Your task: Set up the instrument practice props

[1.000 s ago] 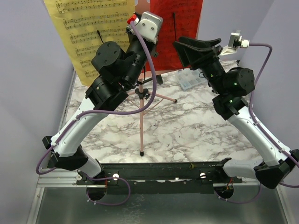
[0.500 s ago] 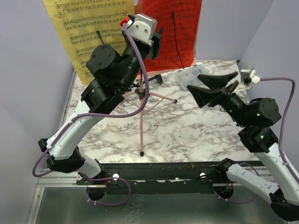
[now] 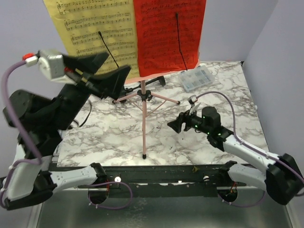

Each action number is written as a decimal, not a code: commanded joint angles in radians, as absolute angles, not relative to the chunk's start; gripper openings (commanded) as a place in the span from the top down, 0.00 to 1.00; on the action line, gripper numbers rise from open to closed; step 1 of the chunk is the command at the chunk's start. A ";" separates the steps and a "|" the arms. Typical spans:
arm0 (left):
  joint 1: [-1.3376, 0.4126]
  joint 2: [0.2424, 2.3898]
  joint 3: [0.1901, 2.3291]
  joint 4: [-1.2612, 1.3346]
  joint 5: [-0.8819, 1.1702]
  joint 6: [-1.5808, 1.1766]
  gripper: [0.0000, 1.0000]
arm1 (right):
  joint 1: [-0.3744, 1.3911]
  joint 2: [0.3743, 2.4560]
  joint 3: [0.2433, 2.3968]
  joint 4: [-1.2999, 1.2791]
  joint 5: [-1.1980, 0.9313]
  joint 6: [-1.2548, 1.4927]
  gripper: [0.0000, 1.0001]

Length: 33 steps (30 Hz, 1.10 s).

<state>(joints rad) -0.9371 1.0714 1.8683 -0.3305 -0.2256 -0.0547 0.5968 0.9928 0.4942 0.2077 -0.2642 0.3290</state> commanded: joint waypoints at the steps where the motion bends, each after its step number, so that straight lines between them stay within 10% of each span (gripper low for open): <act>1: -0.936 0.879 1.666 -0.475 -0.140 -0.304 0.03 | 0.525 1.188 0.557 0.588 -0.472 0.345 0.20; 14: -0.937 0.515 1.332 -0.758 0.042 -0.528 0.01 | 0.356 1.643 0.928 0.798 -1.095 0.169 0.21; 33: -0.937 0.494 1.124 -0.717 0.048 -0.627 0.01 | 0.441 1.894 1.118 0.891 -1.121 0.130 0.34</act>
